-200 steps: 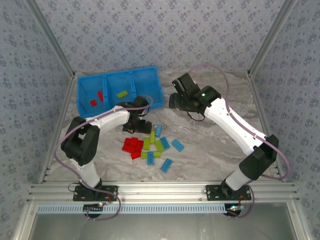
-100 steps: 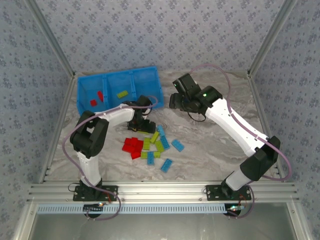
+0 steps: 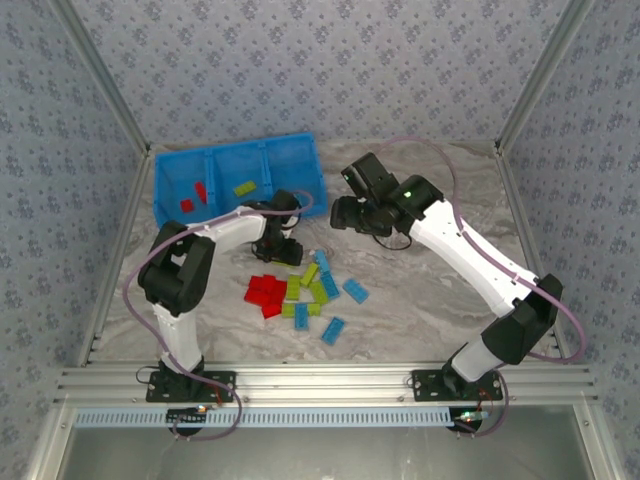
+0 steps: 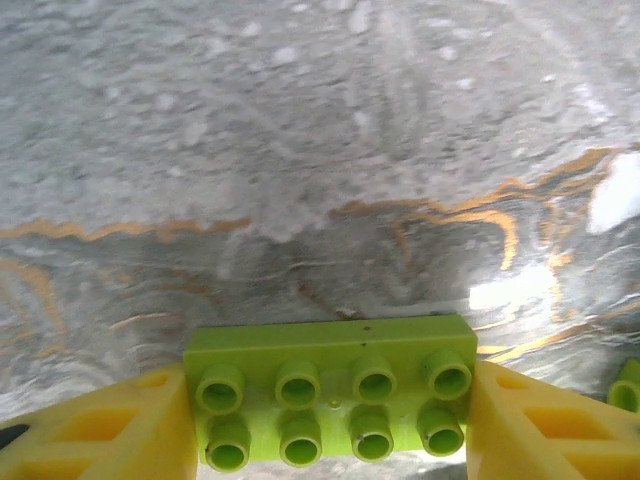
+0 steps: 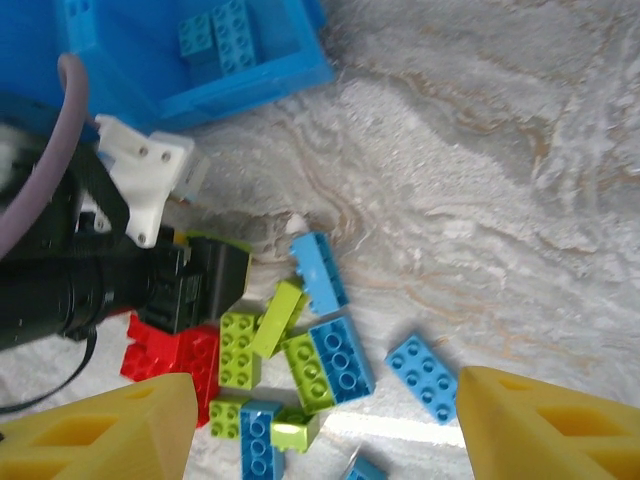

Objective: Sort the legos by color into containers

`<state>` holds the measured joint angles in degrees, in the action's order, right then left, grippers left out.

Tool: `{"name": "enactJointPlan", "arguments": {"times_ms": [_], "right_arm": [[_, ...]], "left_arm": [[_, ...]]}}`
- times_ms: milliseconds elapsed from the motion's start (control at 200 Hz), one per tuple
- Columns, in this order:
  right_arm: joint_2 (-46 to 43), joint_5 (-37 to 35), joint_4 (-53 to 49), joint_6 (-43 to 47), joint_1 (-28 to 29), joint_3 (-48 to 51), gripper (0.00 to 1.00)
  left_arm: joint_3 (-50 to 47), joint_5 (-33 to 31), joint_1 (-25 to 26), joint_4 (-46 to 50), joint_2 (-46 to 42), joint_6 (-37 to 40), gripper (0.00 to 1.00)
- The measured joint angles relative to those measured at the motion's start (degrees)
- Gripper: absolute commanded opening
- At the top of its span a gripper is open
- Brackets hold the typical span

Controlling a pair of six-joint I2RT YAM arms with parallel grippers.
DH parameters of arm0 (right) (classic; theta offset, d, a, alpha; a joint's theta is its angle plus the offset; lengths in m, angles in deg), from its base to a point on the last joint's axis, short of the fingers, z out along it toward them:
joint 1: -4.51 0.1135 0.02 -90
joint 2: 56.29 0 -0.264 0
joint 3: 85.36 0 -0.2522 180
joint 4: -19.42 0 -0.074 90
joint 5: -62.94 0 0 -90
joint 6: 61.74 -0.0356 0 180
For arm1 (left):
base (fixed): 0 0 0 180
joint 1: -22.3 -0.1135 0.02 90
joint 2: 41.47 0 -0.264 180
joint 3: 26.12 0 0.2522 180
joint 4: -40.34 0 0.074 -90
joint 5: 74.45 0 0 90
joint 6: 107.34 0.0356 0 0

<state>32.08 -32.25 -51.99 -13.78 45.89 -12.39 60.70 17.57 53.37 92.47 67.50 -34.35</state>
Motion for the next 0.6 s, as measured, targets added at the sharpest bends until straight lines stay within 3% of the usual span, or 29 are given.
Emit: {"name": "enactJointPlan", "arguments": {"times_ms": [185,350,450,600], "right_arm": [[0.0,1.6,0.7,0.0,0.8,0.0,0.73],[0.1,1.8,1.9,-0.2,0.8,0.0,0.73],[1.0,2.5,2.0,-0.2,0.8,-1.1,0.73],[2.1,2.9,2.1,-0.2,0.9,-2.2,0.73]], "left_arm": [[1.4,-0.9,-5.3,5.2,-9.1,-0.9,0.57],[12.8,-3.5,-11.4,6.5,-15.6,-2.7,0.58],[20.8,-5.4,-15.0,6.5,-11.9,-4.0,0.58],[32.9,-6.9,-18.6,7.0,1.5,-5.2,0.61]]}}
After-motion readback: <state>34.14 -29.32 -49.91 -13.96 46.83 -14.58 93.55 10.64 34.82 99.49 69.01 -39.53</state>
